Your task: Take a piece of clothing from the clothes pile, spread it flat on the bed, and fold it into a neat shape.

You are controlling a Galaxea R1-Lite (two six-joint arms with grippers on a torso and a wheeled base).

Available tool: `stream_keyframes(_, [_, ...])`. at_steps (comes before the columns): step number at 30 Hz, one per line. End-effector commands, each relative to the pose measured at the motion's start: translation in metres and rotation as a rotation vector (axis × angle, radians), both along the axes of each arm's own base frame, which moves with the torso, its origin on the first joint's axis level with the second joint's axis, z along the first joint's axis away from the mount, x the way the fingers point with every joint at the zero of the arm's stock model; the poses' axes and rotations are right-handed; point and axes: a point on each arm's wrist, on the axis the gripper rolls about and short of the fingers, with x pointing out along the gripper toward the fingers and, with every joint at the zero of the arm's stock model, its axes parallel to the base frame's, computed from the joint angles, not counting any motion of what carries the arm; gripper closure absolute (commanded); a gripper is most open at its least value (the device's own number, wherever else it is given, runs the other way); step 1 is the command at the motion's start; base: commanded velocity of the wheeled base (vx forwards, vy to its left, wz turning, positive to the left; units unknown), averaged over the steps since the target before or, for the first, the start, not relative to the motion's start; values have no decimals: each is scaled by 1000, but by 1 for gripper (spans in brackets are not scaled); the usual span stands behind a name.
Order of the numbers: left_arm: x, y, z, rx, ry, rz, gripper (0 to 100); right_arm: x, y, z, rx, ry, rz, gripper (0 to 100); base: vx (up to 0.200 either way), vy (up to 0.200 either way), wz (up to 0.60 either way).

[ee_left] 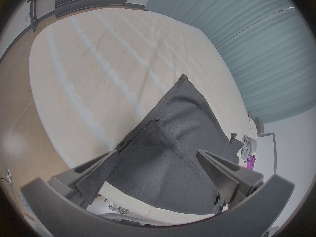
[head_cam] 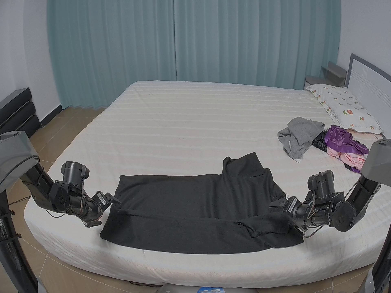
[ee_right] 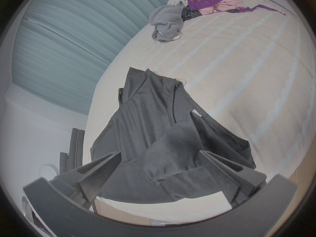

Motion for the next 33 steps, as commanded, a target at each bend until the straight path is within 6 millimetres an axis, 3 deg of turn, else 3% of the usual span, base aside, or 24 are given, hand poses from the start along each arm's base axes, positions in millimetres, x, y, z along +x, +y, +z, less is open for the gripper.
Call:
stream_keyframes(1, [-1, 0, 1, 0, -1, 0, 0, -1, 0, 5, 3, -16, 1, 0, 0, 0, 0])
stream_keyframes(2, [-4, 0, -1, 0, 10, -1, 0, -7, -3, -5, -45, 17, 22, 0, 0, 0, 0])
stream_keyframes(9, [-5, 0, -3, 1, 18, -2, 0, -25, -8, -24, -111, 98, 72, 0, 0, 0, 0])
stream_keyframes(25, [-5, 0, -5, 1, 23, -2, 0, 10, 4, -40, -119, 45, 100, 0, 0, 0, 0])
stream_keyframes(26, [-5, 0, -4, 1, 22, -2, 0, 11, 4, -43, -127, 46, 109, 100, 0, 0, 0])
stream_keyframes(33, [-5, 0, -4, 1, 22, -2, 0, 3, 2, -35, -150, 30, 137, 100, 0, 0, 0])
